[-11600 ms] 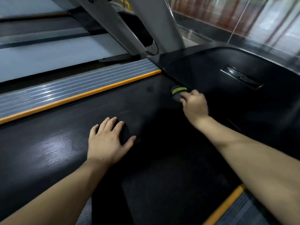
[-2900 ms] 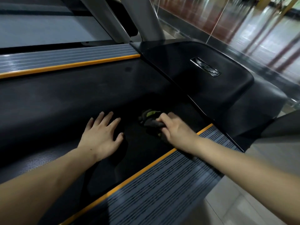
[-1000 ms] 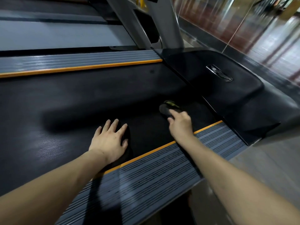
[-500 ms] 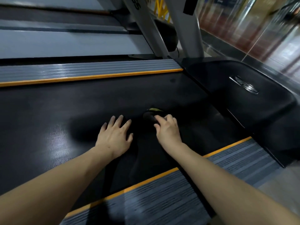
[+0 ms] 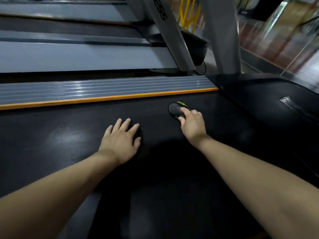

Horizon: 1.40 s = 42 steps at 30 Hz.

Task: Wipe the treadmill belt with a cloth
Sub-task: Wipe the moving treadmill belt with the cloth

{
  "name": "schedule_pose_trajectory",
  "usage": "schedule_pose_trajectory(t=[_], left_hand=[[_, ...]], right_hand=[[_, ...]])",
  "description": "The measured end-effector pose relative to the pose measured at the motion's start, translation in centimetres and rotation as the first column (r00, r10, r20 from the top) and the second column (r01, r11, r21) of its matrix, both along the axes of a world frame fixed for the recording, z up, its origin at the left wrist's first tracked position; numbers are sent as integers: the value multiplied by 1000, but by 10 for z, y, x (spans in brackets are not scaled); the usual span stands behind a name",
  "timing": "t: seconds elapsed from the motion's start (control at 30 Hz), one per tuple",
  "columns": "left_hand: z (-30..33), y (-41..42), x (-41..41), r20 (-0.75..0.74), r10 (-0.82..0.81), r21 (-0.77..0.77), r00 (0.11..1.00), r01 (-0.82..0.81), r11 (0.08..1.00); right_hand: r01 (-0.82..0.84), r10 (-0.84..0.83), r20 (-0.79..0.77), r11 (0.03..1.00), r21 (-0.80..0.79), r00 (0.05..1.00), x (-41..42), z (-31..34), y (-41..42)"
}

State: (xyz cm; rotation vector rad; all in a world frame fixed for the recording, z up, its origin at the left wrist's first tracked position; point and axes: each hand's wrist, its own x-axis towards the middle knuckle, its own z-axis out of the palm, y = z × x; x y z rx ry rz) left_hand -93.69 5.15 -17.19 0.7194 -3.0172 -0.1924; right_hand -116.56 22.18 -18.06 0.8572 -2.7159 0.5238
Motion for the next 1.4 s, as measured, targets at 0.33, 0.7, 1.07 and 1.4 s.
schedule_pose_trajectory(t=[0.33, 0.7, 1.07, 1.4], left_hand=[[-12, -63, -19, -12, 70, 50, 997, -70, 996], [-4, -93, 26, -104, 220, 80, 970, -212, 974], [7, -108, 56, 96, 177, 82, 980, -185, 979], [7, -112, 56, 111, 187, 125, 976, -200, 972]], right_hand=[[-14, 13, -18, 1000, -22, 1000, -59, -4, -57], [-294, 288, -99, 955, -49, 953, 58, -14, -140], [-350, 364, -110, 928, 125, 925, 22, -1, -109], [-298, 301, 81, 953, -50, 950, 100, 16, -141]])
